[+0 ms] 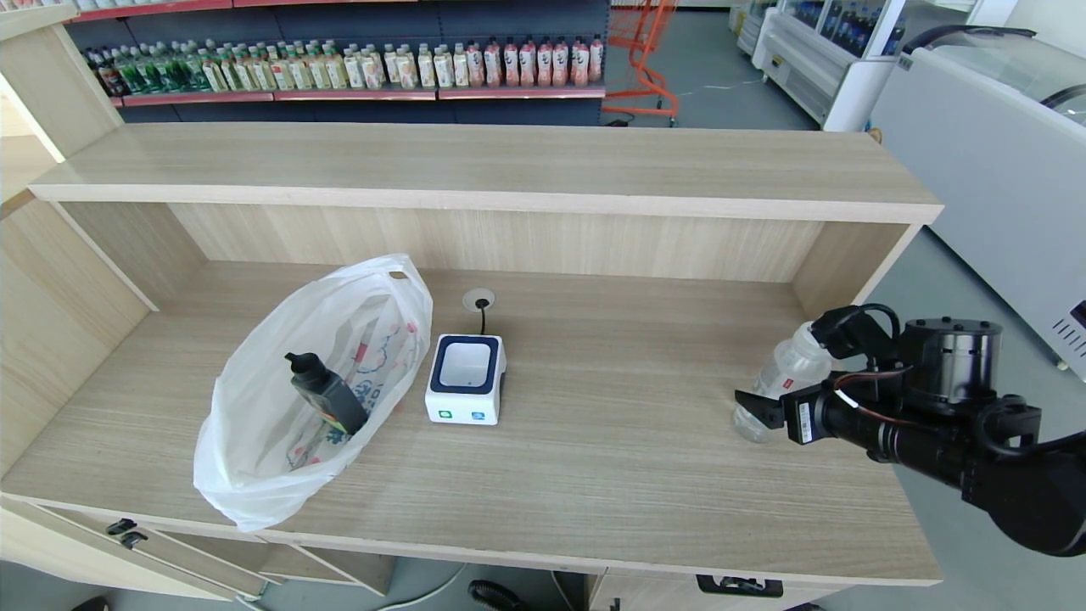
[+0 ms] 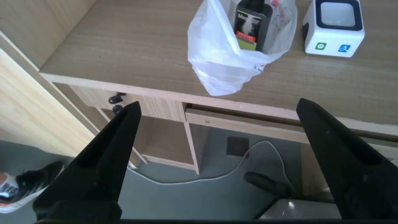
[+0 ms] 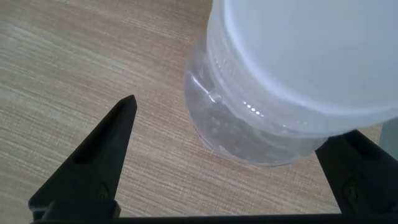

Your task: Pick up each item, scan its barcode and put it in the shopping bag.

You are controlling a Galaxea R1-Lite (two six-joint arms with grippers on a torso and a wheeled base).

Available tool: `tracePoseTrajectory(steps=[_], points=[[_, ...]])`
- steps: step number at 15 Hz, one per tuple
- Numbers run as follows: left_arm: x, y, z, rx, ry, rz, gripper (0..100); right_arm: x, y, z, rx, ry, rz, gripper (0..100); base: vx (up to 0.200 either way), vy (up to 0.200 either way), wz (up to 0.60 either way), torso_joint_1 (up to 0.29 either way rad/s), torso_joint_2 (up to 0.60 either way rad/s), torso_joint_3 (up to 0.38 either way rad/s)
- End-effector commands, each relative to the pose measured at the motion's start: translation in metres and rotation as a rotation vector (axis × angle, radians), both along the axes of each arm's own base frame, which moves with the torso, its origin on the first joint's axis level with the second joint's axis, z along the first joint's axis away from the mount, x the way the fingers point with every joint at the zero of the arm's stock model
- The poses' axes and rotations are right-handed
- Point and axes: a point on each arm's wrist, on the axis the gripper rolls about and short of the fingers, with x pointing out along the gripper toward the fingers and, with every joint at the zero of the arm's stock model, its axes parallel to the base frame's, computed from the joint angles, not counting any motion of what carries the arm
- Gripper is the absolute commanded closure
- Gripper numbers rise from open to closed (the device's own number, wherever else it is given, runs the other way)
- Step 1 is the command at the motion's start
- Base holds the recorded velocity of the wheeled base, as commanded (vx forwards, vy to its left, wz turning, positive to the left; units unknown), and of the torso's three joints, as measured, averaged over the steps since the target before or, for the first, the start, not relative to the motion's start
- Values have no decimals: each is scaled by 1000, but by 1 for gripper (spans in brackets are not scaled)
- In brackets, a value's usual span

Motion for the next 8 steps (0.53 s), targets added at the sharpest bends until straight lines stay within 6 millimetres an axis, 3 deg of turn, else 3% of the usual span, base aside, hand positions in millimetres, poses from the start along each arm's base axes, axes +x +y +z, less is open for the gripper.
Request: tracePoseTrajectory(steps=[1,8], points=[[0,0,0,0,2,1,0,4,1,-5,0,10,1,0,0,0,0,0,0,0],[0,0,0,0,2,1,0,16,14,-12,14,-28,47,0,0,0,0,0,0,0]])
